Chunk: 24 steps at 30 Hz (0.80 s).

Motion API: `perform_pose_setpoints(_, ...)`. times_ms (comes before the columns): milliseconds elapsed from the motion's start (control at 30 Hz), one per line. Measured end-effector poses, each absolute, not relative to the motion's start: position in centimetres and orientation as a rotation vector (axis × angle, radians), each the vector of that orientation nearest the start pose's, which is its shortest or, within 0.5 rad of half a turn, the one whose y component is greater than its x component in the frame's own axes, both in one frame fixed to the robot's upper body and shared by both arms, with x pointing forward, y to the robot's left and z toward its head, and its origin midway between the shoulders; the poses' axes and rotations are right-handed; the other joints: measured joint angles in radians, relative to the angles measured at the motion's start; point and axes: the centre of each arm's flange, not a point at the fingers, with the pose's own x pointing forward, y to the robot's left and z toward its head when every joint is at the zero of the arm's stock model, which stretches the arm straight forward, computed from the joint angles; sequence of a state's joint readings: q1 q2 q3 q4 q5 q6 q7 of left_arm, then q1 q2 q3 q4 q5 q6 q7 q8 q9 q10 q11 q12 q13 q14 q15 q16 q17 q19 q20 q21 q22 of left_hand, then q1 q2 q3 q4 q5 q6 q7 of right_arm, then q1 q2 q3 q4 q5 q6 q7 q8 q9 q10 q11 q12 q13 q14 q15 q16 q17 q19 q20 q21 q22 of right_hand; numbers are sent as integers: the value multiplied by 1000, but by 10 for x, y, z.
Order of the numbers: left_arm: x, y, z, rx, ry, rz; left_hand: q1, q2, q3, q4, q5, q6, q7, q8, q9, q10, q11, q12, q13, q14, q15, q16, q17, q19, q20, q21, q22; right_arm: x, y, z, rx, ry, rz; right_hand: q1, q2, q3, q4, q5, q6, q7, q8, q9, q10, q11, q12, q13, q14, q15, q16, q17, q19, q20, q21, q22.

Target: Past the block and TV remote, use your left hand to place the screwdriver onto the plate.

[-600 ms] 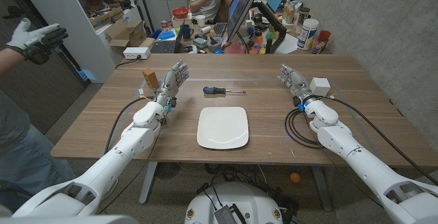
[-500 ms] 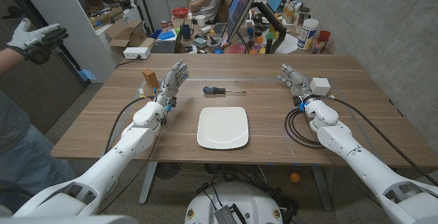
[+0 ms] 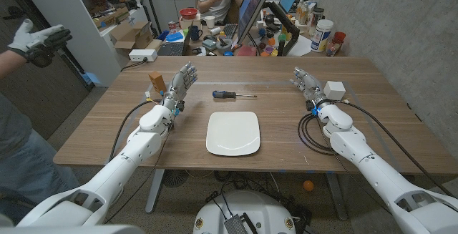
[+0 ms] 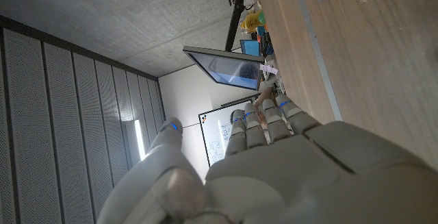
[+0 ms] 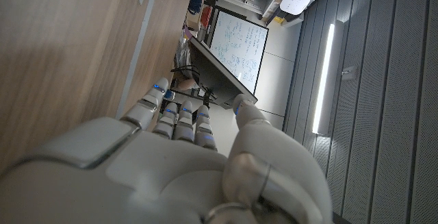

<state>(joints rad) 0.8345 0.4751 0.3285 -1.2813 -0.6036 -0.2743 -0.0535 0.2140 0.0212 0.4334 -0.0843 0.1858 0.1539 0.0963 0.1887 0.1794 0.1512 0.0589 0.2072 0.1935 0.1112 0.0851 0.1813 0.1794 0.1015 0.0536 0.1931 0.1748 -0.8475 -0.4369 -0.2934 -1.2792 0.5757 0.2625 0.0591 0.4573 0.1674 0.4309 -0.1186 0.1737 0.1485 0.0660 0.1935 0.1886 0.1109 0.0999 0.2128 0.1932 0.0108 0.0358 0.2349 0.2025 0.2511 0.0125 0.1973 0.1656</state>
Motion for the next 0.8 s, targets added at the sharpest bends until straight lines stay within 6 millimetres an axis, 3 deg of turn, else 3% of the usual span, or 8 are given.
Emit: perform_pose_setpoints(800,653,297,-8,135,-572,-240,15,15,10,-10,0,9,-2,0,0,0,0,0,0,0,0,0,-3,-4,4,0,0,657,-285,-26,41,-606,179,6,-6,0,0,0,0,0,0,0,0,0,0,0,5,5,0,0,4,4,0,0)
